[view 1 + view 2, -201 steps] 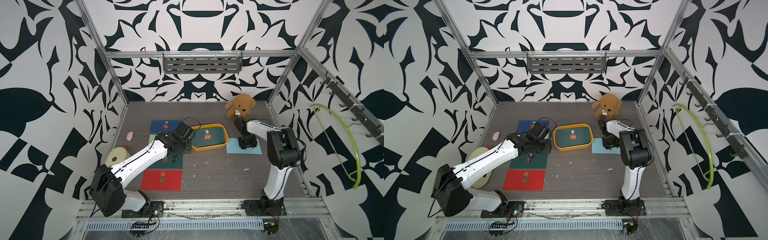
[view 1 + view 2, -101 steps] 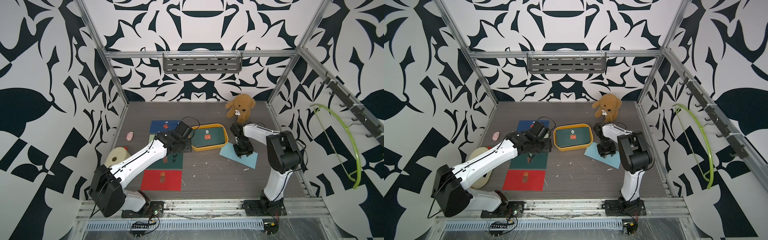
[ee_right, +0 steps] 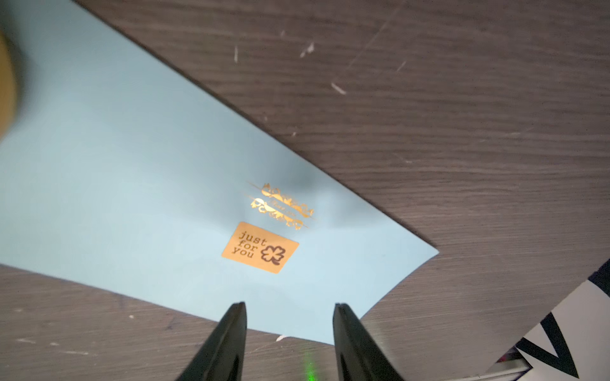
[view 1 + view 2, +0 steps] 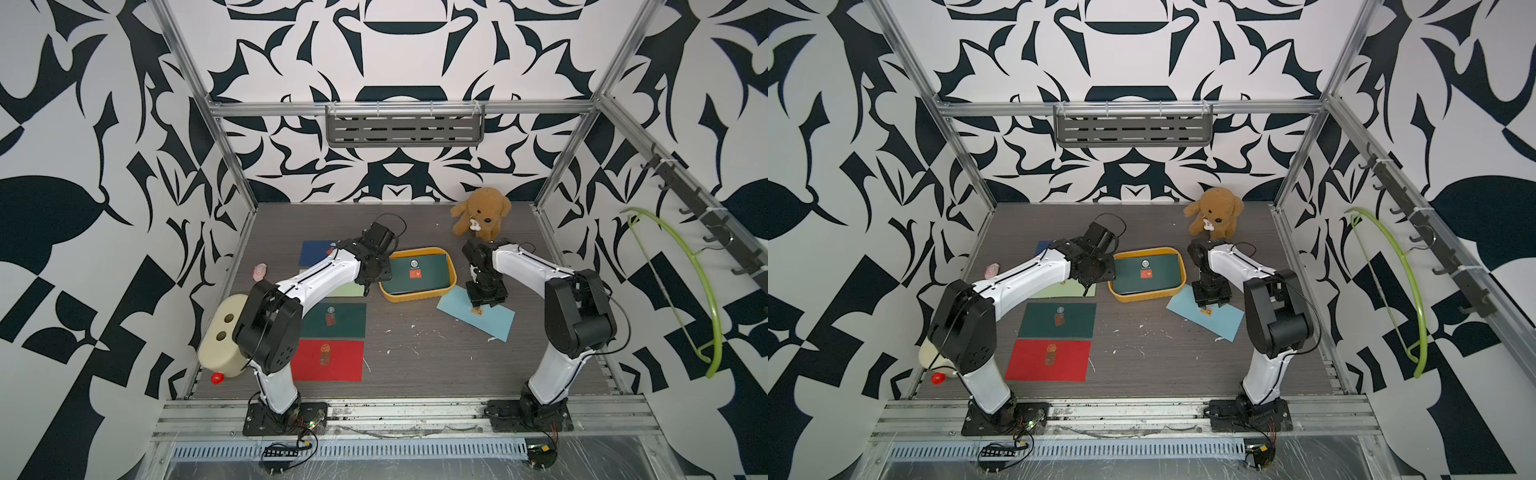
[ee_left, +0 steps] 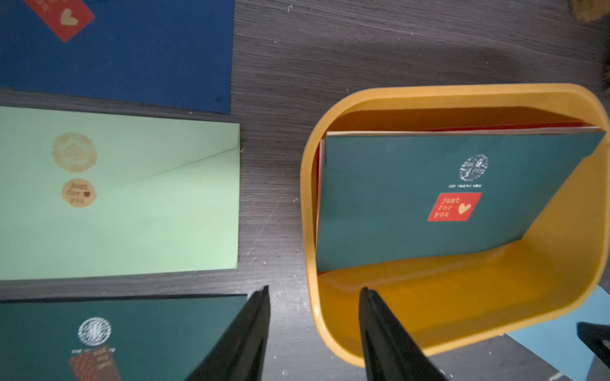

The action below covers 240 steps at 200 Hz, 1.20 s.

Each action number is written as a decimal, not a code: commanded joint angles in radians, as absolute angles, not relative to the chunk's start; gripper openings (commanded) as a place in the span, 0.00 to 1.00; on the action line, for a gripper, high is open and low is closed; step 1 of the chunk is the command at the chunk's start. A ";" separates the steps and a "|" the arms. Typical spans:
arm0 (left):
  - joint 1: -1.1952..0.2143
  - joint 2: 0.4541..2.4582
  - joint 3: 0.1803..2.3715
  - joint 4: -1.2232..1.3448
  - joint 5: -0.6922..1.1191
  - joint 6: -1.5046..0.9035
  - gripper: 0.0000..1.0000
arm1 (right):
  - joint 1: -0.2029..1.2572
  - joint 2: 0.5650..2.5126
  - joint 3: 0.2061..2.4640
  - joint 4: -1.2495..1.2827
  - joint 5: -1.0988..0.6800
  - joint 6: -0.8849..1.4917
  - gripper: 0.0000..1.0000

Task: Put the sealed envelopes into the storage box
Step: Move the storage box to the center of the board.

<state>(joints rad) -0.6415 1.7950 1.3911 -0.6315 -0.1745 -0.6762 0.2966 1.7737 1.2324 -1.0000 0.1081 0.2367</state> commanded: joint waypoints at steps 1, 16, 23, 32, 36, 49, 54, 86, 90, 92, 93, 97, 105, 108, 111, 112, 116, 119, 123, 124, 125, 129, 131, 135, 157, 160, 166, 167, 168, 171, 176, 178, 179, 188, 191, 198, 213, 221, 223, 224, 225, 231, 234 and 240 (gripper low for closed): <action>-0.635 1.826 1.417 -0.642 -0.208 -0.660 0.45 | 0.299 1.711 1.277 -1.022 0.091 0.257 0.49; -0.626 1.849 1.422 -0.637 -0.199 -0.661 0.39 | 0.299 1.684 1.289 -1.017 0.076 0.260 0.49; -0.623 1.860 1.424 -0.637 -0.197 -0.663 0.36 | 0.300 1.673 1.295 -1.014 0.072 0.261 0.49; -0.622 1.873 1.427 -0.639 -0.201 -0.664 0.35 | 0.299 1.663 1.303 -1.016 0.066 0.262 0.49; -0.621 1.878 1.427 -0.638 -0.200 -0.666 0.35 | 0.299 1.660 1.307 -1.015 0.064 0.261 0.49; -0.618 1.887 1.424 -0.626 -0.201 -0.673 0.33 | 0.299 1.650 1.317 -1.018 0.057 0.262 0.49; -0.617 1.891 1.424 -0.621 -0.199 -0.673 0.31 | 0.300 1.647 1.319 -1.019 0.054 0.261 0.49; -0.603 1.921 1.437 -0.601 -0.192 -0.683 0.23 | 0.301 1.631 1.316 -1.013 0.031 0.270 0.49; -0.602 1.924 1.438 -0.599 -0.192 -0.683 0.22 | 0.300 1.629 1.314 -1.011 0.029 0.271 0.49; -0.600 1.925 1.439 -0.598 -0.192 -0.683 0.22 | 0.301 1.627 1.313 -1.010 0.028 0.272 0.49; -0.600 1.926 1.440 -0.597 -0.192 -0.683 0.22 | 0.301 1.626 1.312 -1.010 0.027 0.273 0.49; -0.598 1.929 1.442 -0.595 -0.190 -0.682 0.21 | 0.301 1.623 1.311 -1.008 0.024 0.273 0.48; -0.594 1.935 1.447 -0.592 -0.187 -0.680 0.18 | 0.300 1.618 1.306 -1.007 0.019 0.274 0.48; -0.592 1.938 1.450 -0.591 -0.187 -0.679 0.17 | 0.300 1.616 1.304 -1.007 0.017 0.274 0.48; -0.590 1.941 1.452 -0.589 -0.187 -0.678 0.16 | 0.301 1.612 1.303 -1.007 0.015 0.274 0.48; -0.589 1.942 1.453 -0.589 -0.187 -0.677 0.16 | 0.300 1.611 1.303 -1.005 0.014 0.273 0.48; -0.586 1.944 1.455 -0.588 -0.183 -0.674 0.15 | 0.299 1.610 1.302 -1.005 0.010 0.274 0.48; -0.584 1.947 1.458 -0.586 -0.183 -0.673 0.15 | 0.301 1.608 1.301 -1.004 0.006 0.274 0.48; -0.582 1.951 1.462 -0.584 -0.179 -0.671 0.15 | 0.301 1.605 1.299 -1.002 0.001 0.275 0.48; -0.580 1.952 1.463 -0.584 -0.179 -0.671 0.14 | 0.302 1.604 1.299 -1.002 0.000 0.275 0.48; -0.579 1.953 1.465 -0.584 -0.179 -0.670 0.14 | 0.302 1.604 1.299 -1.002 -0.001 0.274 0.48; -0.575 1.956 1.469 -0.584 -0.176 -0.668 0.13 | 0.301 1.601 1.297 -1.002 -0.004 0.274 0.48; -0.573 1.958 1.471 -0.583 -0.176 -0.667 0.13 | 0.303 1.600 1.297 -1.002 -0.004 0.274 0.48; -0.569 1.962 1.477 -0.583 -0.173 -0.665 0.12 | 0.304 1.598 1.295 -1.002 -0.006 0.274 0.48; -0.541 1.979 1.506 -0.569 -0.173 -0.657 0.09 | 0.322 1.586 1.283 -0.994 -0.028 0.281 0.48; -0.536 1.982 1.510 -0.565 -0.173 -0.655 0.09 | 0.325 1.586 1.280 -0.991 -0.031 0.285 0.47; -0.529 1.987 1.522 -0.559 -0.172 -0.654 0.08 | 0.334 1.586 1.272 -0.983 -0.041 0.290 0.47; -0.528 1.989 1.524 -0.559 -0.172 -0.654 0.08 | 0.334 1.586 1.270 -0.982 -0.042 0.291 0.47; -0.527 1.991 1.526 -0.558 -0.171 -0.653 0.08 | 0.335 1.587 1.269 -0.980 -0.044 0.291 0.47; -0.523 1.995 1.533 -0.556 -0.168 -0.652 0.08 | 0.339 1.589 1.264 -0.974 -0.048 0.294 0.47; -0.517 2.004 1.546 -0.554 -0.159 -0.647 0.08 | 0.343 1.592 1.254 -0.963 -0.053 0.298 0.47; -0.514 2.009 1.551 -0.552 -0.154 -0.643 0.09 | 0.345 1.593 1.252 -0.958 -0.055 0.302 0.47; -0.513 2.011 1.554 -0.551 -0.151 -0.642 0.09 | 0.346 1.594 1.250 -0.956 -0.056 0.304 0.47; -0.505 2.035 1.591 -0.565 -0.139 -0.630 0.08 | 0.352 1.606 1.235 -0.937 -0.056 0.315 0.47; -0.504 2.043 1.602 -0.570 -0.134 -0.622 0.09 | 0.354 1.610 1.230 -0.930 -0.055 0.320 0.47; -0.502 2.059 1.627 -0.577 -0.127 -0.605 0.09 | 0.359 1.618 1.221 -0.910 -0.056 0.332 0.46; -0.496 2.087 1.664 -0.588 -0.107 -0.580 0.10 | 0.360 1.630 1.199 -0.859 -0.061 0.365 0.46; -0.490 2.097 1.681 -0.597 -0.090 -0.572 0.13 | 0.360 1.636 1.190 -0.832 -0.058 0.387 0.46; -0.490 2.100 1.684 -0.601 -0.085 -0.570 0.14 | 0.360 1.639 1.189 -0.827 -0.058 0.393 0.46; -0.489 2.101 1.685 -0.602 -0.083 -0.569 0.14 | 0.360 1.639 1.188 -0.824 -0.058 0.395 0.46; -0.489 2.102 1.688 -0.603 -0.082 -0.568 0.15 | 0.360 1.640 1.188 -0.821 -0.057 0.398 0.46; -0.486 2.106 1.694 -0.608 -0.074 -0.562 0.17 | 0.361 1.647 1.186 -0.806 -0.054 0.416 0.46; -0.486 2.106 1.696 -0.610 -0.070 -0.559 0.19 | 0.361 1.651 1.184 -0.797 -0.054 0.423 0.46; -0.485 2.104 1.694 -0.611 -0.064 -0.555 0.24 | 0.360 1.660 1.183 -0.783 -0.054 0.438 0.46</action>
